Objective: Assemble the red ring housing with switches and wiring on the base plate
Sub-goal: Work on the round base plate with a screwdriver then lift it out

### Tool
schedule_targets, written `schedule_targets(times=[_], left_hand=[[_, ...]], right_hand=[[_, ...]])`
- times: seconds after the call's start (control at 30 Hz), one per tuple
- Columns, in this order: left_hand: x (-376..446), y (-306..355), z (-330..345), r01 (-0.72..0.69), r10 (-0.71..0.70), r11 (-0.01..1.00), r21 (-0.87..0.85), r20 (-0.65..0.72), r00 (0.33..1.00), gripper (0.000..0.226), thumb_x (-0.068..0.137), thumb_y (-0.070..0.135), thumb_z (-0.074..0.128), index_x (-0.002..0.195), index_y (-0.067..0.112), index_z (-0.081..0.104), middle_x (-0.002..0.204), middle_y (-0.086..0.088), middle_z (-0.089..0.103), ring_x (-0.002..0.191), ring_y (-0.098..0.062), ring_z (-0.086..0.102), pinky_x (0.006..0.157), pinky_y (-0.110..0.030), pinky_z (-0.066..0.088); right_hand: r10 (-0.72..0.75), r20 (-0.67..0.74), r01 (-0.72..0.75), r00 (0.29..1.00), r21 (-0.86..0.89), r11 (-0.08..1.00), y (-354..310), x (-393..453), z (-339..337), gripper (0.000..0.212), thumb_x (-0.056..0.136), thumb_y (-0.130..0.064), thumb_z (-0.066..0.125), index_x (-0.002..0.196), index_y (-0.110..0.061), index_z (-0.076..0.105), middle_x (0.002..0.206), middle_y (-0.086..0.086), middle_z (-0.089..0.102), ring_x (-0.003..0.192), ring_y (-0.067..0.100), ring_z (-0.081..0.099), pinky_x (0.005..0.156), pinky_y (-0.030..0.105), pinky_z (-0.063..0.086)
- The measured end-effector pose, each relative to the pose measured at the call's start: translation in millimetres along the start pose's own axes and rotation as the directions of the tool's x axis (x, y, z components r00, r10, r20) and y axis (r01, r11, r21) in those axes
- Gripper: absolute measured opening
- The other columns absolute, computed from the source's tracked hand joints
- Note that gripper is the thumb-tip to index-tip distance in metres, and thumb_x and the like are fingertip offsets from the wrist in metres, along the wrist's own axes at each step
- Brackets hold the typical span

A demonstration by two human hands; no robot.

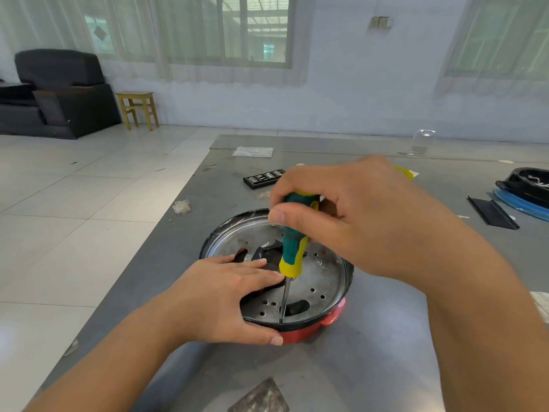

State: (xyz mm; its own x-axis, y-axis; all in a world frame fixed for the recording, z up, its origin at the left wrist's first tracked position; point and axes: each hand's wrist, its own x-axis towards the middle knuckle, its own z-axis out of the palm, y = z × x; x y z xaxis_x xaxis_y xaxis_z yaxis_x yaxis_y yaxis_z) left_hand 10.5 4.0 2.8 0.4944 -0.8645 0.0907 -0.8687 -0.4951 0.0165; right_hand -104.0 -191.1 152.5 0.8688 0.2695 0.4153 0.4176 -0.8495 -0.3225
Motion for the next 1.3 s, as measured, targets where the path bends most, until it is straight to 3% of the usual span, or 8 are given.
schedule_targets(times=[0.1, 0.2, 0.37, 0.57, 0.67, 0.9, 1.2, 1.3], left_hand=[[0.7, -0.7, 0.9, 0.009, -0.009, 1.000, 0.002, -0.007, 1.000, 0.101, 0.072, 0.104, 0.032, 0.158, 0.051, 0.033, 0.160, 0.039, 0.032, 0.151, 0.014, 0.018, 0.128, -0.020, 0.011], [0.8, -0.4, 0.2, 0.019, -0.019, 1.000, -0.005, 0.012, 1.000, 0.103, 0.071, 0.105, 0.031, 0.159, 0.051, 0.030, 0.160, 0.040, 0.029, 0.151, 0.018, 0.012, 0.130, -0.026, 0.011], [2.4, -0.1, -1.3, 0.029, -0.029, 1.000, -0.006, 0.039, 0.999, 0.104, 0.070, 0.105, 0.030, 0.159, 0.053, 0.026, 0.160, 0.042, 0.024, 0.139, 0.028, -0.011, 0.124, -0.016, -0.004], [1.3, -0.4, -1.3, 0.019, -0.019, 1.000, -0.005, 0.043, 0.999, 0.101, 0.072, 0.104, 0.033, 0.159, 0.053, 0.028, 0.161, 0.041, 0.026, 0.145, 0.025, 0.002, 0.130, -0.023, 0.005], [0.9, 0.4, -0.8, 0.023, -0.023, 1.000, -0.013, 0.030, 0.999, 0.102, 0.070, 0.104, 0.032, 0.159, 0.055, 0.026, 0.159, 0.044, 0.023, 0.126, 0.037, -0.019, 0.116, -0.009, -0.010], [0.4, 1.5, -0.8, 0.014, -0.014, 1.000, 0.007, 0.030, 0.999, 0.102, 0.072, 0.104, 0.031, 0.160, 0.052, 0.027, 0.161, 0.041, 0.027, 0.150, 0.019, 0.006, 0.130, -0.026, 0.009], [-0.3, 0.5, 0.7, 0.010, -0.010, 1.000, 0.000, -0.006, 1.000, 0.101, 0.073, 0.103, 0.033, 0.159, 0.051, 0.031, 0.160, 0.039, 0.031, 0.150, 0.018, 0.012, 0.130, -0.028, 0.013], [-0.6, -1.1, 0.9, 0.006, -0.007, 1.000, -0.011, -0.016, 1.000, 0.103, 0.070, 0.104, 0.033, 0.159, 0.053, 0.030, 0.159, 0.040, 0.030, 0.147, 0.021, 0.002, 0.126, -0.017, 0.001]], right_hand=[[0.032, -0.014, -0.033, 0.999, -0.068, 0.997, -1.2, 1.2, 3.6, 0.033, 0.096, -0.052, 0.042, 0.102, -0.032, 0.067, 0.070, -0.005, 0.068, 0.072, 0.009, 0.061, 0.068, 0.026, 0.047], [0.049, -0.007, -0.049, 0.999, -0.063, 0.997, 1.2, 0.6, 5.1, 0.027, 0.100, -0.045, 0.045, 0.112, -0.033, 0.065, 0.075, -0.005, 0.069, 0.069, 0.007, 0.059, 0.063, 0.019, 0.045], [0.084, 0.178, -0.106, 0.980, 0.117, 0.987, 10.0, -7.3, -9.1, 0.048, 0.102, -0.025, 0.050, 0.140, -0.054, 0.045, 0.117, -0.005, 0.072, 0.070, 0.007, 0.068, 0.073, 0.028, 0.058], [0.077, 0.190, -0.106, 0.979, 0.146, 0.984, 12.6, -8.2, -10.5, 0.041, 0.097, -0.040, 0.056, 0.132, -0.060, 0.048, 0.101, -0.005, 0.075, 0.083, 0.022, 0.076, 0.083, 0.044, 0.060], [0.081, 0.142, -0.099, 0.986, 0.120, 0.988, 14.0, -6.6, -8.3, 0.029, 0.093, -0.048, 0.057, 0.122, -0.052, 0.055, 0.087, 0.005, 0.075, 0.080, 0.022, 0.075, 0.076, 0.042, 0.058], [-0.001, 0.055, -0.001, 0.999, 0.034, 0.999, 13.5, -5.0, -1.9, 0.016, 0.093, -0.043, 0.062, 0.107, -0.036, 0.060, 0.069, -0.007, 0.064, 0.060, 0.007, 0.059, 0.058, 0.019, 0.044], [-0.024, 0.044, 0.024, 0.999, 0.018, 1.000, 10.6, -0.6, 4.7, 0.015, 0.095, -0.041, 0.061, 0.109, -0.035, 0.058, 0.081, -0.006, 0.064, 0.075, 0.009, 0.059, 0.065, 0.023, 0.046], [0.014, -0.019, -0.013, 1.000, 0.038, 0.999, 14.1, -3.3, -2.0, 0.017, 0.095, -0.046, 0.062, 0.110, -0.038, 0.059, 0.079, -0.006, 0.066, 0.069, 0.011, 0.064, 0.062, 0.029, 0.051]])
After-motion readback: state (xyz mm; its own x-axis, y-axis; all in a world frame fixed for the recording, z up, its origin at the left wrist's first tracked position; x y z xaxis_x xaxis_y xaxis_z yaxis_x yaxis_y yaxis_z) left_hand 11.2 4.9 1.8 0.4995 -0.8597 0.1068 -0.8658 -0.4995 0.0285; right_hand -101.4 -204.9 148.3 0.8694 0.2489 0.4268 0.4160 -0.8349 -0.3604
